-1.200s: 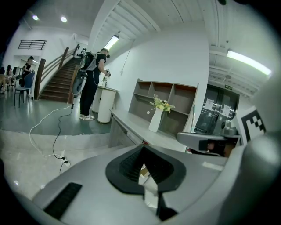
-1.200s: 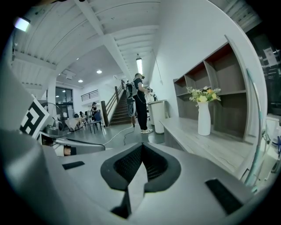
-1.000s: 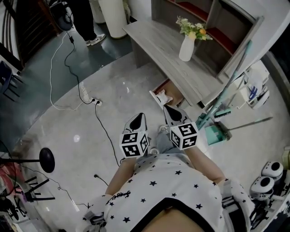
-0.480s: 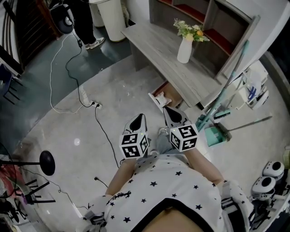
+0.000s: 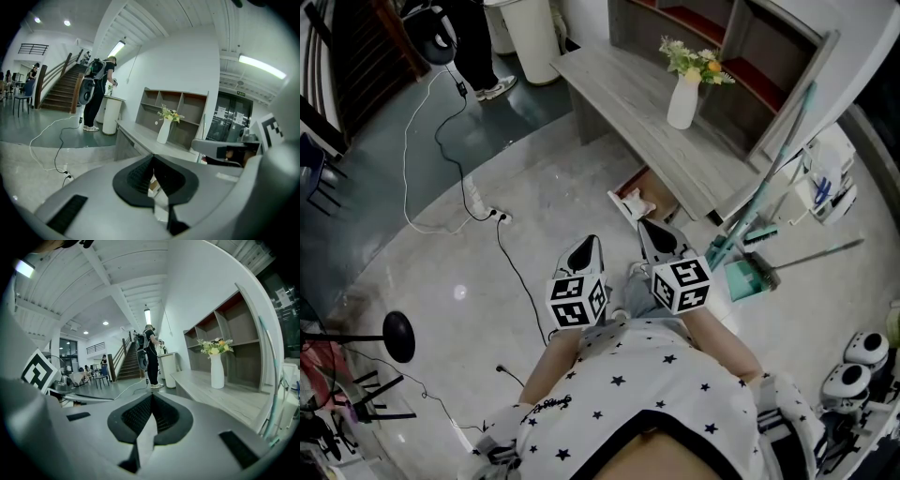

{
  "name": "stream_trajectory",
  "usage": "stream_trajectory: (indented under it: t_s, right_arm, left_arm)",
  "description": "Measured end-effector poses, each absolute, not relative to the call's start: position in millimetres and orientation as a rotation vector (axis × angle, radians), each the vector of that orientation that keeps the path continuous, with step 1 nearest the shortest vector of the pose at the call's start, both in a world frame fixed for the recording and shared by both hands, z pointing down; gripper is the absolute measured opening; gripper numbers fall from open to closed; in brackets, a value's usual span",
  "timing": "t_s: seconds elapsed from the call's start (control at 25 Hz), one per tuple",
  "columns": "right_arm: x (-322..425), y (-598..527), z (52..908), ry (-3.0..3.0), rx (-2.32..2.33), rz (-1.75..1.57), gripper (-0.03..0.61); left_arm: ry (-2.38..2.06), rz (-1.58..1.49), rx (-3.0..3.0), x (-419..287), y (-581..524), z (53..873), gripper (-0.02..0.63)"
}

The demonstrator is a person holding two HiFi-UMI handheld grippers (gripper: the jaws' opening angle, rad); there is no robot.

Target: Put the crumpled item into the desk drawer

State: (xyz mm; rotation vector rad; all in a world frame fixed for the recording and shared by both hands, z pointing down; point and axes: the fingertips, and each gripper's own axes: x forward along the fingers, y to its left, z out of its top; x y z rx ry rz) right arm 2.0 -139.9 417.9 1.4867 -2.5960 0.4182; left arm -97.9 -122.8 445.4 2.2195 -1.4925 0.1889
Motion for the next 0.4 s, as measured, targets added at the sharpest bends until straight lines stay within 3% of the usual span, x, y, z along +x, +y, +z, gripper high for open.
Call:
stream_trajectory:
  t_s: [0.4]
  right_arm:
    - [0.2, -141.4, 418.1, -2.589, 1.487, 0.425, -0.008]
  left_arm:
    - [-1.489, 0.188, 2.218, -99.7, -124.4, 444.2, 0.012]
